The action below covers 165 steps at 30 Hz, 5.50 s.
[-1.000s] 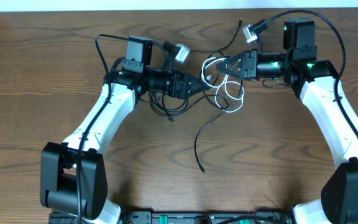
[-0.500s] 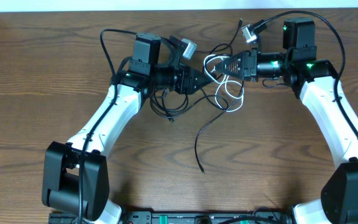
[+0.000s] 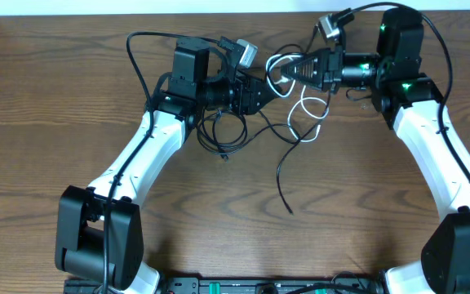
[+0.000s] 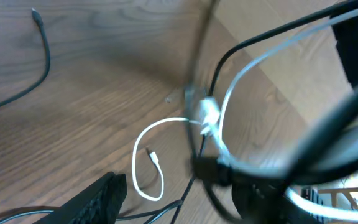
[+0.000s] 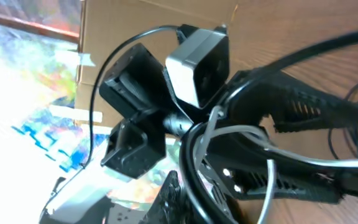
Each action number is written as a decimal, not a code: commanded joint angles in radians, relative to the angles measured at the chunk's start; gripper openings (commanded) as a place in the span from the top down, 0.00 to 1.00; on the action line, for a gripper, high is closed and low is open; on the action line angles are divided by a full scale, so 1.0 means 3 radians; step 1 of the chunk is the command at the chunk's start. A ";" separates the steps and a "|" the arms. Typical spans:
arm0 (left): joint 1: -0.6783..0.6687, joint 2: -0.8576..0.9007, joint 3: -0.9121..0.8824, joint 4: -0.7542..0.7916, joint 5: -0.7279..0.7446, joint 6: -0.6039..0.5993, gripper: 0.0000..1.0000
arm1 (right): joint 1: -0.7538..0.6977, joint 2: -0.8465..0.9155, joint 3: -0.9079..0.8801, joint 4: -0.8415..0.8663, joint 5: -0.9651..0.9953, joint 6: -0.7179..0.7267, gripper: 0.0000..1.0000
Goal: Untangle cables
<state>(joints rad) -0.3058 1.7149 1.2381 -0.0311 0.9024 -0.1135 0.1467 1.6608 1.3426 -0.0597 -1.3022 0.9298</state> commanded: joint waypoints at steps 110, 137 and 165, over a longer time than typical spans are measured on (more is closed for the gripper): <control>0.0938 -0.1012 0.0031 -0.3048 -0.1764 -0.0048 0.92 | 0.0739 0.1849 0.0013 0.0660 0.3861 -0.2890 0.88; 0.0938 -0.1013 0.0031 -0.3075 -0.1766 -0.0047 0.93 | 0.0306 -0.0300 0.0011 -0.1451 0.3198 -0.3063 0.82; 0.0938 -0.1013 0.0031 -0.3100 -0.1765 -0.0047 0.92 | 0.0674 0.1181 0.0011 -0.1495 0.3274 -0.4009 0.42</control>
<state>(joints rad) -0.0242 1.4082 1.2430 -0.9607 0.3786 -0.1329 0.3447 1.9900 1.3426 -0.5060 -0.3237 -0.2584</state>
